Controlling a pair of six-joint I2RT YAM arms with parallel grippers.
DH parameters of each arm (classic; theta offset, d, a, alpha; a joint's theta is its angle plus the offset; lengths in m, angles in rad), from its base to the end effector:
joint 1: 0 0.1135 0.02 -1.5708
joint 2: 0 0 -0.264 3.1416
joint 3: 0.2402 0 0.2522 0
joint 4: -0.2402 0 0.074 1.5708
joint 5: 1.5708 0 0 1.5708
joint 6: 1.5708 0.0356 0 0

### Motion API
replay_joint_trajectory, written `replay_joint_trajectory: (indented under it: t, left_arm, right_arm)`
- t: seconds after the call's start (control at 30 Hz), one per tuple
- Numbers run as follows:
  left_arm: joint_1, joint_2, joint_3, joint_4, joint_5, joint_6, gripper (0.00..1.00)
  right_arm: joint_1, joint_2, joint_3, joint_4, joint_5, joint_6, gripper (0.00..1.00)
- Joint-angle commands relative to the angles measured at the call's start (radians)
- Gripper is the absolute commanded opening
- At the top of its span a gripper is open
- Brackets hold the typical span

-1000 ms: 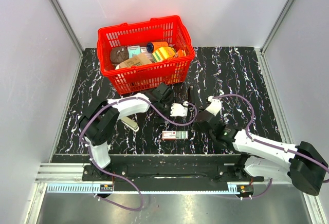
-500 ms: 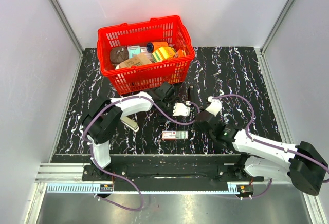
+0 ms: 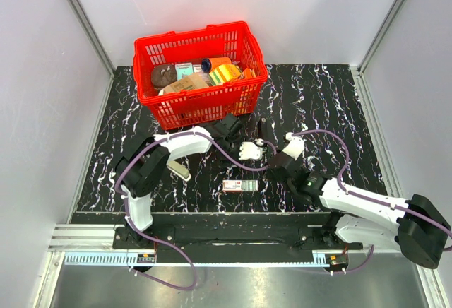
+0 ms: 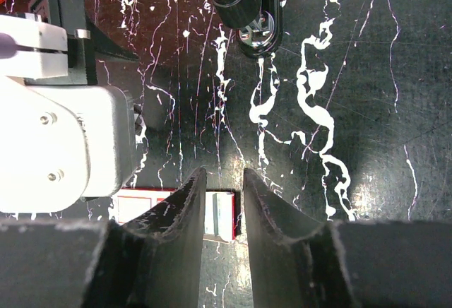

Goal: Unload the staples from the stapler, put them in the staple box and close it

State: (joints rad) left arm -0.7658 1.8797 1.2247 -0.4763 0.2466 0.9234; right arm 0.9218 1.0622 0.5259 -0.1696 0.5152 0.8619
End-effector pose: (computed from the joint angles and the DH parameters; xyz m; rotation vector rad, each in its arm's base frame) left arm 0.2659 -0.2677 0.1652 2.0466 1.7187 -0.2831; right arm 0.1424 0.1587 0.2024 0.2003 2.1931 0.4236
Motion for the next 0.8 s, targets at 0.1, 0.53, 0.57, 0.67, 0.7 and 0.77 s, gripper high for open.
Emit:
replay_joint_trajectory:
  t: [0.1,0.53,0.57,0.67,0.7,0.77]
  left_arm:
    - [-0.012,0.015,0.002,-0.031,0.016,-0.017,0.63]
    - [0.008,0.094,0.131,-0.065,-0.049,-0.121,0.52]
    - [0.010,0.101,0.140,-0.067,-0.049,-0.130,0.52]
    - [0.013,0.102,0.154,-0.076,-0.046,-0.152,0.54]
    - [0.014,0.099,0.151,-0.076,-0.046,-0.155,0.57]
    - [0.016,0.088,0.147,-0.079,-0.038,-0.152,0.61]
  right_arm:
    - [-0.001,0.005,0.016,0.004,0.040,0.000,0.32]
    - [-0.001,0.021,0.028,0.016,0.042,-0.008,0.28]
    - [-0.001,0.019,0.026,0.018,0.042,-0.008,0.28]
    - [-0.001,0.021,0.028,0.018,0.043,-0.011,0.28]
    - [-0.001,0.021,0.028,0.018,0.043,-0.011,0.28]
    - [-0.001,0.019,0.023,0.018,0.042,-0.012,0.28]
